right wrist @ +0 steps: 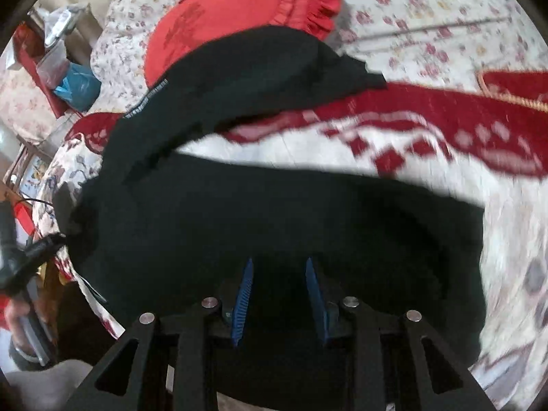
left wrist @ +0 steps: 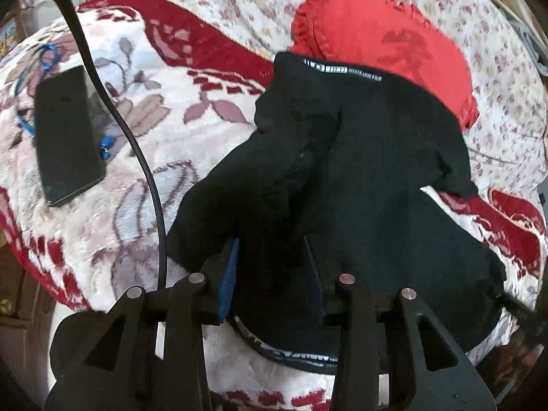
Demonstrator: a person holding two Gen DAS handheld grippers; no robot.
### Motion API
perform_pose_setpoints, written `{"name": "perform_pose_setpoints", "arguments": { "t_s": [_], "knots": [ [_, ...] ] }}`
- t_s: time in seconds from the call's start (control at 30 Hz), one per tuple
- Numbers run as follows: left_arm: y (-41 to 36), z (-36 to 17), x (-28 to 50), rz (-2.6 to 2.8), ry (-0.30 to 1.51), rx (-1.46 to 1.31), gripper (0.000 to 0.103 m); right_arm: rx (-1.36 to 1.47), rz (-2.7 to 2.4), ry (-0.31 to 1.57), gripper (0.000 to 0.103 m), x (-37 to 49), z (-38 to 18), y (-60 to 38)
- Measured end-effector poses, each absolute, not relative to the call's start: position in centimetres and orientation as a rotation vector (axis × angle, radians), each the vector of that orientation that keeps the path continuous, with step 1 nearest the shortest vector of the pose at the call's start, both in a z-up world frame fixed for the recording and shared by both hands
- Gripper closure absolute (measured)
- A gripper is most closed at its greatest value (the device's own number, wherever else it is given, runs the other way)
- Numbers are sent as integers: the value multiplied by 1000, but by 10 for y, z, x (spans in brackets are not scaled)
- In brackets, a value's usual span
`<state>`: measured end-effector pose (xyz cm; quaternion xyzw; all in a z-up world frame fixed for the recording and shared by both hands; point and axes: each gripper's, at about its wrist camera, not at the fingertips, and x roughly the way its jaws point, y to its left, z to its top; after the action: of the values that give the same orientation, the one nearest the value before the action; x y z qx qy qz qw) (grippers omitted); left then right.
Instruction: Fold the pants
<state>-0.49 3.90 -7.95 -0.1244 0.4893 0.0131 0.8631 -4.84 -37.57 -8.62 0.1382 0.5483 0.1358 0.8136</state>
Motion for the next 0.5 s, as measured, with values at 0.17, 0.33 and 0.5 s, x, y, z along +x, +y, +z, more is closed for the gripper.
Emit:
{"name": "perform_pose_setpoints", "arguments": {
  "t_s": [0.17, 0.33, 0.5],
  "knots": [
    [42, -61, 9, 20, 1010, -257, 68, 143, 358, 1045, 55, 10, -48, -344],
    [48, -59, 23, 8, 1032, -265, 68, -94, 427, 906, 52, 92, -23, -291],
    [53, -65, 11, -8, 1053, -267, 67, -323, 489, 864, 51, 158, -33, -250]
  ]
}}
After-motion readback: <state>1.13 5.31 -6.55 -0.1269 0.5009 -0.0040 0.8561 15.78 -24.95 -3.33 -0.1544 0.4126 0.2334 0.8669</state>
